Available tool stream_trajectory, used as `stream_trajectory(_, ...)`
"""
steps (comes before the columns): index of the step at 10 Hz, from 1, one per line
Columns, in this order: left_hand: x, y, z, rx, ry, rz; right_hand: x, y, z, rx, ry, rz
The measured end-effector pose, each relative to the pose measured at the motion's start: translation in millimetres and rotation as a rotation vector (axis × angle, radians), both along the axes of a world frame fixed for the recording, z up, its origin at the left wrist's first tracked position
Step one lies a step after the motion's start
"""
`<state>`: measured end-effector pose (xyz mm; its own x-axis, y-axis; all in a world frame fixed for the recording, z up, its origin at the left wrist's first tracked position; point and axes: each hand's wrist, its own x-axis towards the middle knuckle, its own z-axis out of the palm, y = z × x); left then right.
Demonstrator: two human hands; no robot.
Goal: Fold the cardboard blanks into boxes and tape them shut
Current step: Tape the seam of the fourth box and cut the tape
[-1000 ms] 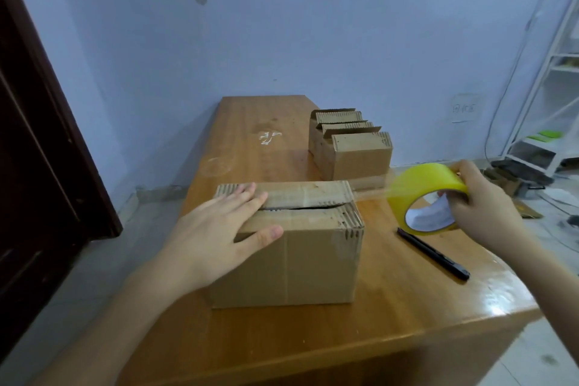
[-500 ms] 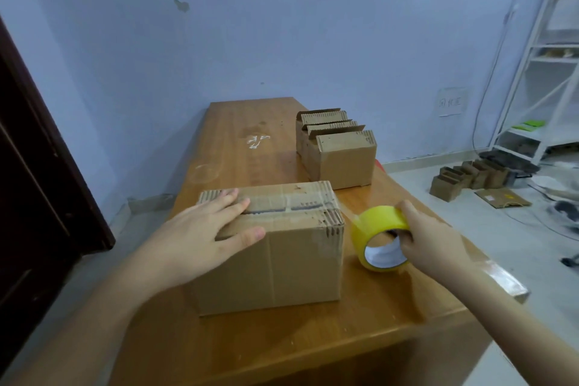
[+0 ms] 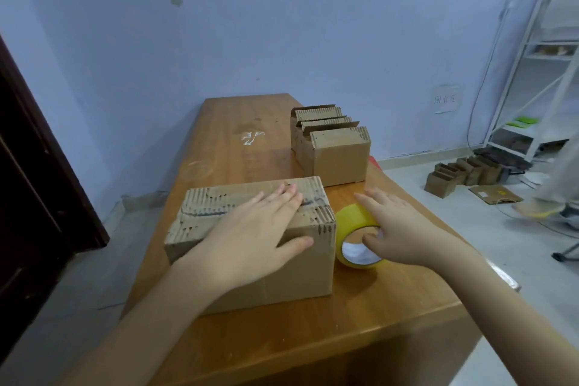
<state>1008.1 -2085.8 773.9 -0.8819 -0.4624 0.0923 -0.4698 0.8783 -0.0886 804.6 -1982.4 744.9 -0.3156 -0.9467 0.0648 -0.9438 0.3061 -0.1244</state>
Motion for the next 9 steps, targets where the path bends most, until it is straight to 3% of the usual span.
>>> stream_trajectory(1,1.2,-2.8,0.6,0.033,-0.016,0.004,13.0,0.3,2.9,-0.236,-0.250,0.033)
stream_trajectory(2,0.9,-3.2,0.2,0.043,0.003,0.012,44.1,-17.5,8.2,-0.448,-0.949,0.031)
stream_trajectory(3,0.2,-2.8,-1.3,0.050,0.035,0.015,61.8,-31.6,-15.3,-0.481,-1.164,0.126)
stream_trajectory(4,-1.0,-2.1,-1.8,0.042,0.049,0.022,73.9,-37.9,-17.5,-0.561,-1.351,0.023)
stream_trajectory(6,-0.8,0.1,-1.0,0.030,0.039,0.035,69.5,-42.0,-14.7,-0.585,-1.442,-0.002)
stream_trajectory(7,0.6,0.6,2.5,0.061,0.015,0.044,60.0,-41.6,-9.8,-0.603,-1.303,-0.057)
stream_trajectory(8,0.9,0.2,2.3,0.039,0.005,0.065,59.9,-43.8,-10.7,-0.570,-1.295,-0.024)
stream_trajectory(9,-1.5,2.1,2.6,0.067,-0.004,0.066,70.4,-48.0,-15.5,-0.534,-1.387,-0.023)
